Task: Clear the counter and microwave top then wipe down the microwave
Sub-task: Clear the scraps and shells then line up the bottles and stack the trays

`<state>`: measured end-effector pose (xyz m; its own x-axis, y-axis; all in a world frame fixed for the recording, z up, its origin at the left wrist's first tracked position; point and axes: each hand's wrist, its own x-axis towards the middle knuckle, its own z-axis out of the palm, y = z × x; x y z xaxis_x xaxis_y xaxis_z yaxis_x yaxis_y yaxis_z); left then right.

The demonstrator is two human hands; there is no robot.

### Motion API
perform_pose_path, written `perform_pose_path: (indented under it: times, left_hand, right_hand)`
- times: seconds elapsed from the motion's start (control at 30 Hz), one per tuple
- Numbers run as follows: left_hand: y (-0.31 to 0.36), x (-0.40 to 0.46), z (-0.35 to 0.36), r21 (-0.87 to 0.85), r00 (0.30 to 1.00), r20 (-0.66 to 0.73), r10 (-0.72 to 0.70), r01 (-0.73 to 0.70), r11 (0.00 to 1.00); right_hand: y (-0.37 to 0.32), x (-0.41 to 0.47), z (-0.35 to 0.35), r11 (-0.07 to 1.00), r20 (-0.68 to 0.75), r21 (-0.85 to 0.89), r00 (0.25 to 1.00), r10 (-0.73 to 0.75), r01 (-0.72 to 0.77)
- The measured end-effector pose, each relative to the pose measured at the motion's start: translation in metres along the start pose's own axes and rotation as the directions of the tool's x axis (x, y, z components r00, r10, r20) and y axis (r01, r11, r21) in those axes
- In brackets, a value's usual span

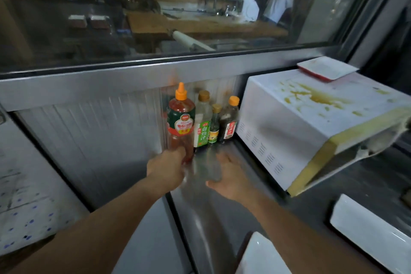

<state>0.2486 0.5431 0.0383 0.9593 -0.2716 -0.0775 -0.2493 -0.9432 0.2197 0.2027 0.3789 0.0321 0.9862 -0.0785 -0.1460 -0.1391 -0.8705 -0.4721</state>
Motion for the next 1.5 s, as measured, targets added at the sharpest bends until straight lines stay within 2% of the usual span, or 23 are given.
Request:
perform_pose_path:
  times: [0.17,0.3,0.43,0.53,0.67,0.8,0.9,1.07,1.4,1.5]
  left_hand:
    - [0.044,-0.030,0.013,-0.030,0.996,0.054,0.069,-0.067,0.997]
    - [0.067,-0.058,0.030,-0.022,0.988,0.139,0.065,-0.062,0.998]
    - [0.087,-0.084,0.047,-0.005,0.985,0.165,0.049,-0.049,0.999]
    - [0.101,-0.102,0.057,-0.009,0.986,0.165,-0.003,0.005,1.000]
    - [0.117,-0.132,0.077,0.000,0.967,0.202,-0.155,0.158,0.987]
    - [0.129,-0.173,0.098,0.017,0.913,0.236,-0.332,0.338,0.941]
    - [0.136,-0.200,0.117,-0.003,0.840,0.248,-0.482,0.498,0.867]
    - [0.149,-0.236,0.144,-0.068,0.719,0.294,-0.629,0.672,0.737]
    - [0.164,-0.243,0.175,-0.286,0.603,0.203,-0.772,0.790,0.542]
    - [0.162,-0.242,0.178,-0.320,0.609,0.203,-0.766,0.781,0.536]
  right_hand:
    - [0.033,-0.051,-0.018,0.994,0.042,-0.098,0.997,0.061,-0.056]
    - [0.061,-0.081,-0.019,0.989,0.064,-0.072,0.989,0.134,-0.129]
    - [0.090,-0.103,-0.022,0.987,0.093,-0.037,0.983,0.158,-0.155]
    - [0.114,-0.118,-0.024,0.991,0.123,-0.033,0.984,0.132,-0.129]
    - [0.146,-0.133,-0.025,0.994,0.202,-0.004,0.974,0.105,-0.106]
    - [0.175,-0.142,-0.022,0.999,0.280,-0.012,0.959,0.046,-0.045]
    - [0.191,-0.145,-0.017,1.000,0.331,0.003,0.944,0.000,-0.001]
    - [0.207,-0.147,-0.003,0.999,0.371,-0.008,0.928,-0.034,0.039]
    - [0.215,-0.141,0.023,0.999,0.256,-0.027,0.966,-0.033,0.042]
    - [0.217,-0.142,0.025,0.999,0.224,-0.036,0.975,-0.006,0.015]
